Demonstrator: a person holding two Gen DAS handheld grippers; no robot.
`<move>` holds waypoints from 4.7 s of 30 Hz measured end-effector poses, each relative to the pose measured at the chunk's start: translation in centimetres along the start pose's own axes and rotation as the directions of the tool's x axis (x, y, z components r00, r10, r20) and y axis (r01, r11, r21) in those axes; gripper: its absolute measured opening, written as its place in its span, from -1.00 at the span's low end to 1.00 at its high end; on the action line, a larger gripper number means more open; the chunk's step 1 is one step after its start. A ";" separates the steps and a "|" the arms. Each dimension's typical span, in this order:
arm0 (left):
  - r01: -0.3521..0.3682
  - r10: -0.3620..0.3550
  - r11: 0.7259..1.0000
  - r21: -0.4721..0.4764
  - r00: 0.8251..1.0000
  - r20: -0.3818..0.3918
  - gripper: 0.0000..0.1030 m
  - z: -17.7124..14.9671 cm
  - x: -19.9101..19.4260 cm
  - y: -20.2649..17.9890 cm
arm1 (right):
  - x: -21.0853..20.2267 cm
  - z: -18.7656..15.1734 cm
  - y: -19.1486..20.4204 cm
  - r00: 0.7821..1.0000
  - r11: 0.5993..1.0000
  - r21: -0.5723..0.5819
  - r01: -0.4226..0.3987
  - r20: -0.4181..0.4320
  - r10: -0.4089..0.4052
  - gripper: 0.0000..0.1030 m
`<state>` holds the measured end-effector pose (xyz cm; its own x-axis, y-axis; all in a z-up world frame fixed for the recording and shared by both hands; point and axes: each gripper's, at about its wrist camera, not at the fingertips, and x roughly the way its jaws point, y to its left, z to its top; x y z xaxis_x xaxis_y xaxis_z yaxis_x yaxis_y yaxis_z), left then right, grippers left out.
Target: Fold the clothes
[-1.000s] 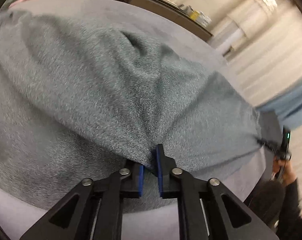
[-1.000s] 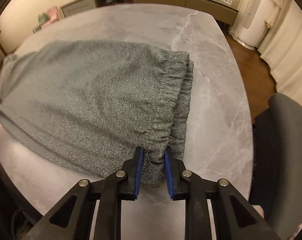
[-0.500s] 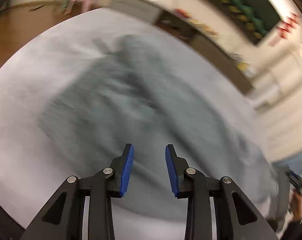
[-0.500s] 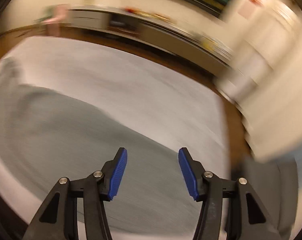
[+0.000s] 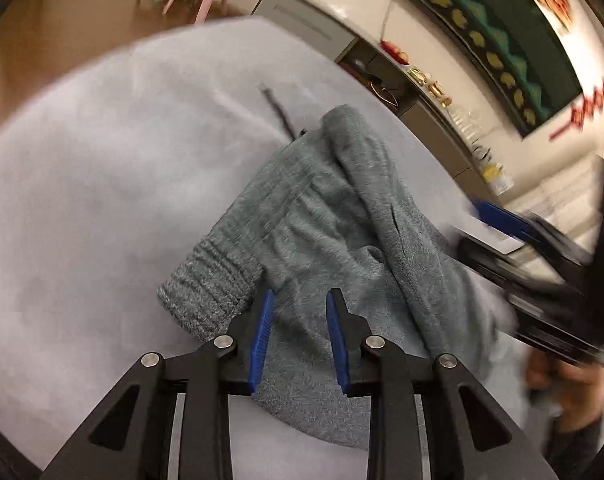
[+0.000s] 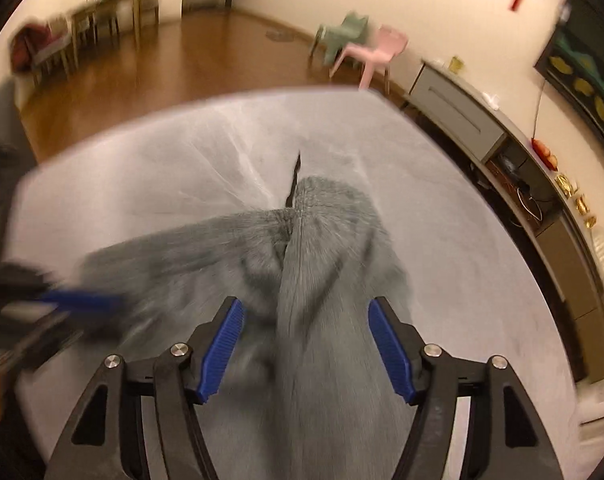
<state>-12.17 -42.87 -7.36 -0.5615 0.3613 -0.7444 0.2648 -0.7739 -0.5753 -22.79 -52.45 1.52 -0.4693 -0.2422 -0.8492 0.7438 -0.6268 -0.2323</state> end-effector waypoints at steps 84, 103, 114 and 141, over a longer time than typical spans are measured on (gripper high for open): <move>0.070 -0.033 0.981 -0.182 0.979 0.200 -0.98 -3.7 -7.4 3.9 | -13.9 -32.8 -0.7 0.991 0.969 0.223 -0.105 0.099 0.084 -0.94; -0.385 0.367 0.923 -0.005 0.876 0.312 -0.67 -5.5 -12.6 -1.1 | -18.5 -35.4 -7.5 0.987 0.960 0.257 -0.108 0.143 0.073 -0.23; -0.385 0.404 0.871 0.304 0.915 0.002 -0.65 4.1 4.5 -5.8 | -11.3 -42.3 -23.6 0.980 0.783 0.594 0.184 -0.175 -0.097 -0.10; -0.552 0.559 0.760 0.343 0.825 0.090 -0.86 1.5 3.2 -6.8 | -25.3 -66.8 -31.9 0.843 0.445 0.719 0.533 -0.408 -0.351 -0.85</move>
<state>-16.91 -37.22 -5.29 -0.3853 -0.1810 -0.9049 0.2423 -0.9660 0.0901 -2.82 23.13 -1.29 -0.4624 0.3180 -0.8277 -0.2618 -0.9408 -0.2152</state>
